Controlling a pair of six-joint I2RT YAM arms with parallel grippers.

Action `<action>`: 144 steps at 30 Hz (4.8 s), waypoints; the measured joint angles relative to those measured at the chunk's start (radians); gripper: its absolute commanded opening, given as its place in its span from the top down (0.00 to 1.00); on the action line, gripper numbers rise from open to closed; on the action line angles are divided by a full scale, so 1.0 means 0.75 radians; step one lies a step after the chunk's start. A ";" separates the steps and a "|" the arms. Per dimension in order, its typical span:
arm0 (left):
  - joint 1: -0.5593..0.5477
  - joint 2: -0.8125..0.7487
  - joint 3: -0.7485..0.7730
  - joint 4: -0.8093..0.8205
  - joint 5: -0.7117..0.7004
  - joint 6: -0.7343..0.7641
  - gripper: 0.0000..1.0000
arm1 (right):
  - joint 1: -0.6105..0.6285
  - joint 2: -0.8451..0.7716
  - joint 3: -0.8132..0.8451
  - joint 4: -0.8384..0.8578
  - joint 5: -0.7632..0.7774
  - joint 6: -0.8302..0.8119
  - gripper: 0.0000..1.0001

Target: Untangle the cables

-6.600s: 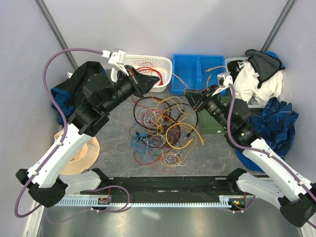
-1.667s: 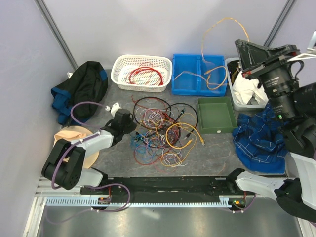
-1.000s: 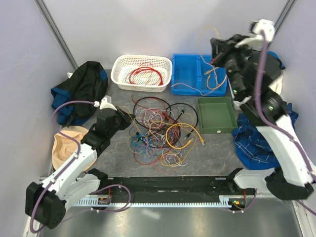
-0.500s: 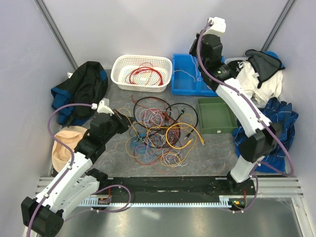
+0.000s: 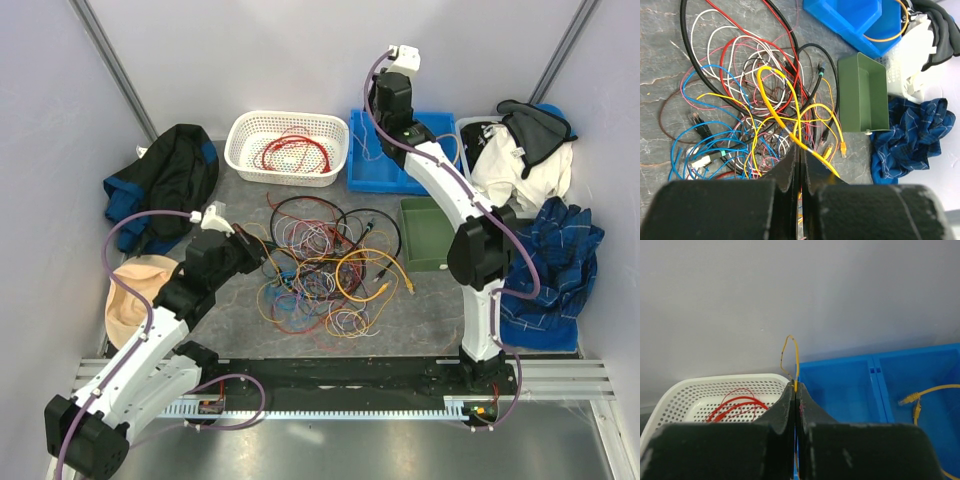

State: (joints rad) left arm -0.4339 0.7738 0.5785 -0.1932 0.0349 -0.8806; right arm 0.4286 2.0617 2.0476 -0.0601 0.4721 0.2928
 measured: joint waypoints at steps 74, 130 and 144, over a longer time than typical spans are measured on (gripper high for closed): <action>-0.038 0.263 0.564 0.007 0.126 0.105 0.45 | 0.735 -0.925 -1.534 0.740 -0.571 0.096 1.00; -0.111 -0.514 -0.003 -0.196 -0.231 -0.009 0.00 | -0.110 0.164 0.056 -0.320 -0.091 0.017 1.00; -0.111 -0.381 -0.003 -0.262 -0.305 0.028 0.00 | -0.164 0.381 0.094 -0.323 -0.152 0.031 0.40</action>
State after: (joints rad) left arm -0.5175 0.4877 0.5766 -0.3897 -0.1936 -0.8593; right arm 0.3058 2.3478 2.1178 -0.3023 0.3584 0.3157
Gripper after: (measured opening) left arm 0.993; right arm 0.213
